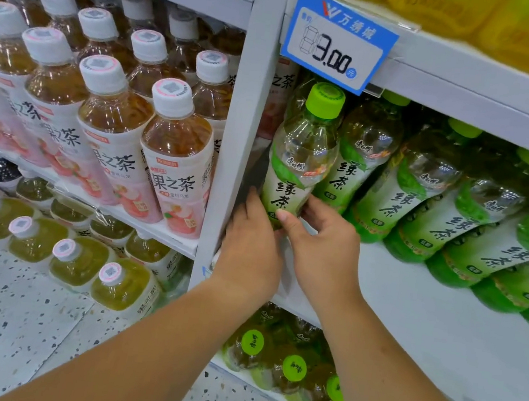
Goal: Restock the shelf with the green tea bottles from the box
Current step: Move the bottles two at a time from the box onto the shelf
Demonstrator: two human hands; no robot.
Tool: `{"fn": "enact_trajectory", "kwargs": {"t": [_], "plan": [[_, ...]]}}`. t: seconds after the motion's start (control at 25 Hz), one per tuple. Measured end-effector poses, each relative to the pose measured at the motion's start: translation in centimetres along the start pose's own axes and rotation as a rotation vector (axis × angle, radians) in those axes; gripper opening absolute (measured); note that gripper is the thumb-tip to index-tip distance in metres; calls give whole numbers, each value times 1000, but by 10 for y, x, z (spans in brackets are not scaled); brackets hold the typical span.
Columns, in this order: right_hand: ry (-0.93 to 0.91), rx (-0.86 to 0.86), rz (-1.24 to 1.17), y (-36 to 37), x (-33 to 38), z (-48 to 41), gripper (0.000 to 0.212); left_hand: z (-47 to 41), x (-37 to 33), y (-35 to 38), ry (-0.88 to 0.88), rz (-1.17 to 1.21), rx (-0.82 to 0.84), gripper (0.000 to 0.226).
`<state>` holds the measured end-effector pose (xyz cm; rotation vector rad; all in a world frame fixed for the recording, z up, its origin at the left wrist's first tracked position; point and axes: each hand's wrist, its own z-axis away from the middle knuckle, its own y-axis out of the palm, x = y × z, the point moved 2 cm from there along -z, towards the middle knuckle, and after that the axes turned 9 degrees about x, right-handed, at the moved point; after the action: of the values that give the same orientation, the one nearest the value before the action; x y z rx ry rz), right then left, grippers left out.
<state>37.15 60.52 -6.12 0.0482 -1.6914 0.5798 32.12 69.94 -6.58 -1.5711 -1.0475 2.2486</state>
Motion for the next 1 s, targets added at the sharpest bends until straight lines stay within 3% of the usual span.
{"fn": "enact_trajectory", "kwargs": {"t": [0.52,0.72,0.84,1.0], "plan": [[95,-16,28,8,1,1,39,2,-3,-14,21,130,2,65],[265,15,87,-2,4,13,48,23,3,-30,40,134,117,38],[380,40,117,-15,8,34,43,35,10,-43,-6,193,157,41],[530,35,101,-38,20,79,47,62,10,-49,-141,308,332,42]]}}
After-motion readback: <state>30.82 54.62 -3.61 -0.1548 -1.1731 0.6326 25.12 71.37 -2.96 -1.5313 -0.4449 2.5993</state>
